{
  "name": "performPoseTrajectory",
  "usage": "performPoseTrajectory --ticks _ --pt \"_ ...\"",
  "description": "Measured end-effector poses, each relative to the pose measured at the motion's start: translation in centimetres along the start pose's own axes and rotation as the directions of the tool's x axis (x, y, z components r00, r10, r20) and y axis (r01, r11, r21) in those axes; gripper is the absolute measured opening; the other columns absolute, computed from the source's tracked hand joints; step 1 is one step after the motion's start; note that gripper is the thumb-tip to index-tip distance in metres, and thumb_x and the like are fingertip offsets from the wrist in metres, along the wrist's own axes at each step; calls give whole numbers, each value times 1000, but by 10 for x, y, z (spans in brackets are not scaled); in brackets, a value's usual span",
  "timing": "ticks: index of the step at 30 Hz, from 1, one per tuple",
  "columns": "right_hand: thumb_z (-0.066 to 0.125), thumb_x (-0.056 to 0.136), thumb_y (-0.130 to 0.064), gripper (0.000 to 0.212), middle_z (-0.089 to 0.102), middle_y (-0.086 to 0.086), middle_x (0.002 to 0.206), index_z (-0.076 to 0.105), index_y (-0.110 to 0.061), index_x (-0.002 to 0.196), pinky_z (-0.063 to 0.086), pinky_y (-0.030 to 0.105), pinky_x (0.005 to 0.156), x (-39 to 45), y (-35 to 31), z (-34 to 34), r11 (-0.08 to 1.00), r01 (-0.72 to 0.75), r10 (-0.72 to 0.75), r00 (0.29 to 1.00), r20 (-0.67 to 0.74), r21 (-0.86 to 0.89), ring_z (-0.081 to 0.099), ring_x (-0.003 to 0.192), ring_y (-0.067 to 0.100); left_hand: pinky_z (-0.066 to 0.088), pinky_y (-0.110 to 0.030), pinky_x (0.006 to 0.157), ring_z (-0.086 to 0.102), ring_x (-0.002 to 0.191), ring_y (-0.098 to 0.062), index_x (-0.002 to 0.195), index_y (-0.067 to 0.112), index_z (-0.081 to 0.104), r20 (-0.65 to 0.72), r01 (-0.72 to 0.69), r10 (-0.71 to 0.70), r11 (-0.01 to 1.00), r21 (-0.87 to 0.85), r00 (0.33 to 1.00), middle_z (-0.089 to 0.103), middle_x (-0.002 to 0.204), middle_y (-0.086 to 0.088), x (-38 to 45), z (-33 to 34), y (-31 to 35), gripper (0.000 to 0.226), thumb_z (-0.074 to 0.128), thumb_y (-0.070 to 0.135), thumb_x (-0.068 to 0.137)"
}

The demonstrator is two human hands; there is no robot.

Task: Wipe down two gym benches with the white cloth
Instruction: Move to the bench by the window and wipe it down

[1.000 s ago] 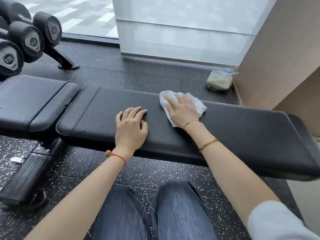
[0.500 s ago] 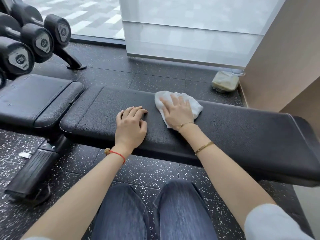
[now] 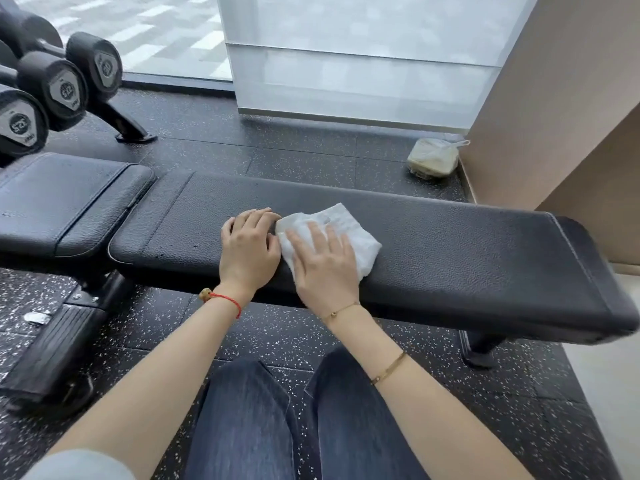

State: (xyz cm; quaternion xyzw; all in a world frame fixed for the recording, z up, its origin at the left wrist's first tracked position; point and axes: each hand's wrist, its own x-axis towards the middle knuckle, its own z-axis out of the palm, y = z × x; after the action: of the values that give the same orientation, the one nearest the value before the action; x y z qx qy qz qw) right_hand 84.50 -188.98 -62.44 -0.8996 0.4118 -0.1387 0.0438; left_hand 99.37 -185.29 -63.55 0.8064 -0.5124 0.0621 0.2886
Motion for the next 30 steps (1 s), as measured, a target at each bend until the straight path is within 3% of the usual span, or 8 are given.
performPoseTrajectory --ticks 2,5,11,13,18,22,26,30 --pt "38 100 -39 43 44 7 151 48 -35 142 26 48 116 -7 7 0 999 44 -44 999 -2 12 38 140 34 27 -47 114 48 129 -19 117 24 63 7 -1 1 1000 -6 1000 61 132 6 -1 -1 -1 35 48 15 87" --pt "35 102 -40 43 39 3 154 43 -38 144 22 46 118 -13 50 -10 1000 -16 16 1000 -18 -5 31 145 29 26 -47 115 47 131 -19 118 23 62 15 -18 18 1000 9 1000 60 134 5 -1 -2 -4 34 50 14 88" --pt "33 102 -39 42 36 1 156 44 -36 143 17 46 119 -6 127 -32 916 -400 398 916 -50 -29 24 147 28 27 -47 114 48 128 -19 117 24 61 6 -24 24 1000 0 1000 61 132 5 -2 -1 0 31 50 16 89" --pt "33 102 -39 43 37 2 155 45 -35 143 16 47 119 -9 103 -26 923 -383 382 923 -54 -32 25 146 30 28 -47 114 48 127 -19 116 25 61 -4 -22 22 1000 1 1000 61 131 5 -2 -1 0 31 50 17 88" --pt "38 100 -41 41 48 0 148 50 -37 139 30 47 114 -43 80 -22 993 -114 113 991 -74 -12 40 139 30 27 -47 114 47 128 -21 118 23 61 6 -31 31 1000 0 1000 60 133 2 -1 0 -2 31 50 17 90" --pt "37 102 -39 40 44 2 151 47 -37 140 28 47 115 -50 148 -38 961 -273 270 960 -75 -34 36 141 29 24 -47 116 45 132 -23 122 20 60 39 -28 28 999 16 999 58 137 -1 -2 -4 1 33 50 15 91" --pt "33 103 -38 43 34 1 157 42 -36 144 16 48 119 -33 178 -50 893 -449 448 893 -26 -22 24 146 28 25 -49 116 44 134 -25 124 15 60 84 15 -18 999 38 996 56 139 -5 0 -6 11 35 50 10 91" --pt "34 103 -38 42 33 1 157 42 -37 144 16 49 119 -42 155 -50 927 -374 374 927 -8 -33 24 147 28 27 -49 116 46 133 -24 126 12 61 75 0 3 999 -45 997 58 135 -8 -1 -4 47 37 48 10 91"
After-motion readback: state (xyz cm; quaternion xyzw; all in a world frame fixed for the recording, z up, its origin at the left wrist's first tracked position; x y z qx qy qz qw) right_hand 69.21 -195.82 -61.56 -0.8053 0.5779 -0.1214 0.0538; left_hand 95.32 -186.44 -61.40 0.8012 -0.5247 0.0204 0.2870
